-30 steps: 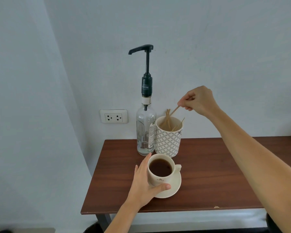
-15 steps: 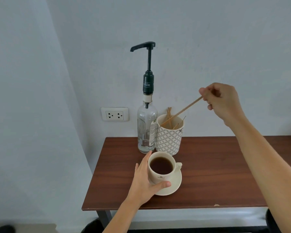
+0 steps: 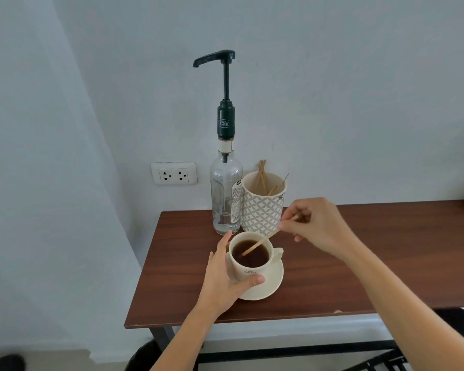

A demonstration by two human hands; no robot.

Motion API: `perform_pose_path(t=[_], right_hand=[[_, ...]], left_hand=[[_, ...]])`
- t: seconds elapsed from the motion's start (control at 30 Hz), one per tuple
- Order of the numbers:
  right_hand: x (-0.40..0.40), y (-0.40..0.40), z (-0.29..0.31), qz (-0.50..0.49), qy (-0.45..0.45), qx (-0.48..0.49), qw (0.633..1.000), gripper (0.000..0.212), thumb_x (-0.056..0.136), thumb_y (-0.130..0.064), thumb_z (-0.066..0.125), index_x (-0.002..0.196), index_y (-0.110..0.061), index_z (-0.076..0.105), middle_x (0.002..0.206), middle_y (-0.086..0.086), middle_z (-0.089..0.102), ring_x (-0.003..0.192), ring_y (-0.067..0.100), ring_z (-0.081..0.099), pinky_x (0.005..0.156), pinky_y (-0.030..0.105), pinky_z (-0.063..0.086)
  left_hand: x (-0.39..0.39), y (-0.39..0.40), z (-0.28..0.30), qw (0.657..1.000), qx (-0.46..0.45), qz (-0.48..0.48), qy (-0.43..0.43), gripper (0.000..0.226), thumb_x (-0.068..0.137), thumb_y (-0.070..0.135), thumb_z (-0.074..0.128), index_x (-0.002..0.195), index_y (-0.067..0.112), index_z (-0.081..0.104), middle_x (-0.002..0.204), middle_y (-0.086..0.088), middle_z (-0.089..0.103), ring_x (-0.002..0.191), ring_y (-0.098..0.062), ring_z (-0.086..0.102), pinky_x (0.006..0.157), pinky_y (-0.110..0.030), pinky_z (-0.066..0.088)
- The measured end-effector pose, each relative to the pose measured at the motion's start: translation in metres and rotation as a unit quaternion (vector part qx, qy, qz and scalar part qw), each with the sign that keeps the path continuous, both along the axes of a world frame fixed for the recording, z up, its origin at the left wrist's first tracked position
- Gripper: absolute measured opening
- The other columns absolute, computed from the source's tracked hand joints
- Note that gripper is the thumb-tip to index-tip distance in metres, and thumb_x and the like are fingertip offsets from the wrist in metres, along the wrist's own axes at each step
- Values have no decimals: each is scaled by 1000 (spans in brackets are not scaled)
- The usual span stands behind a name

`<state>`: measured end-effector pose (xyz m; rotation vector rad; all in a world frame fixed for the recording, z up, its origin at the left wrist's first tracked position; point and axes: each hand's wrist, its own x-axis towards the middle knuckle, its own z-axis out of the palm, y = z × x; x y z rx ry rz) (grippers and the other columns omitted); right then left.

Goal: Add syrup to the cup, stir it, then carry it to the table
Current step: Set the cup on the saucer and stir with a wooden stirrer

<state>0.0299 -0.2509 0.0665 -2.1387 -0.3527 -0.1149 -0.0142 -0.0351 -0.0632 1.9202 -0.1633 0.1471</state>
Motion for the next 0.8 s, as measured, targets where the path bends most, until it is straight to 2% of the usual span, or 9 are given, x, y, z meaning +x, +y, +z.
perform_pose_path(t=[0.1,0.17,0.23,0.33,0.4,0.53,0.6,0.67,0.8], right_hand=[[0,25,-15,27,10,60,998,14,86,-20,77,74,-12,75,57,1,68,45,10,61,55,20,53],[2,35,-21,17,-24,48,998,20,93,-21,69,77,-11,74,60,3,69,46,8,58,56,23,54],[5,36,-21,4,-64,18,998,23,98,-20,62,80,-8,71,63,2,69,49,6,55,57,28,54],[5,25,-17,-5,-117,-46,992,28,102,-20,54,77,-13,64,61,0,67,55,2,58,58,14,46],[0,19,-18,-8,-105,-51,993,32,103,-24,50,75,-16,61,57,-2,66,53,0,58,57,10,44],[-12,31,-27,13,-7,84,996,31,103,-21,50,79,-9,65,64,7,72,50,6,61,52,18,52],[-10,38,-29,-4,4,123,992,28,103,-18,52,82,-7,67,64,8,72,53,11,63,54,23,55],[-5,37,-28,-33,-21,93,995,27,103,-19,52,84,-7,67,66,6,72,54,11,63,58,24,56],[-2,21,-33,-64,-95,-4,993,33,104,-25,47,78,-12,63,61,2,69,54,5,60,59,17,48]], left_hand=[[0,0,1,1000,5,5,1,106,51,81,82,140,62,27,136,45,48,139,0,47,123,-61,27],[0,0,2,1000,20,7,-1,96,53,78,83,132,72,29,134,49,47,134,11,44,122,-61,27],[0,0,3,999,29,9,-12,88,57,70,87,128,73,35,135,46,50,132,17,41,121,-63,28],[-1,0,3,999,27,11,-23,83,60,66,88,128,70,40,135,40,53,131,17,43,120,-63,28],[-1,0,3,999,27,14,-24,83,60,66,87,128,70,39,135,40,53,131,16,43,121,-62,28],[-1,0,4,999,25,15,-25,83,59,66,87,127,72,39,136,40,53,130,16,44,120,-62,29],[-1,0,4,999,23,15,-24,83,58,65,87,125,73,38,134,40,54,130,13,47,119,-62,31],[-1,0,4,999,20,15,-23,83,58,64,88,125,73,40,134,39,55,131,9,49,119,-61,33],[-2,0,5,999,12,16,-25,83,58,66,88,125,72,40,133,41,54,130,14,47,118,-62,33]])
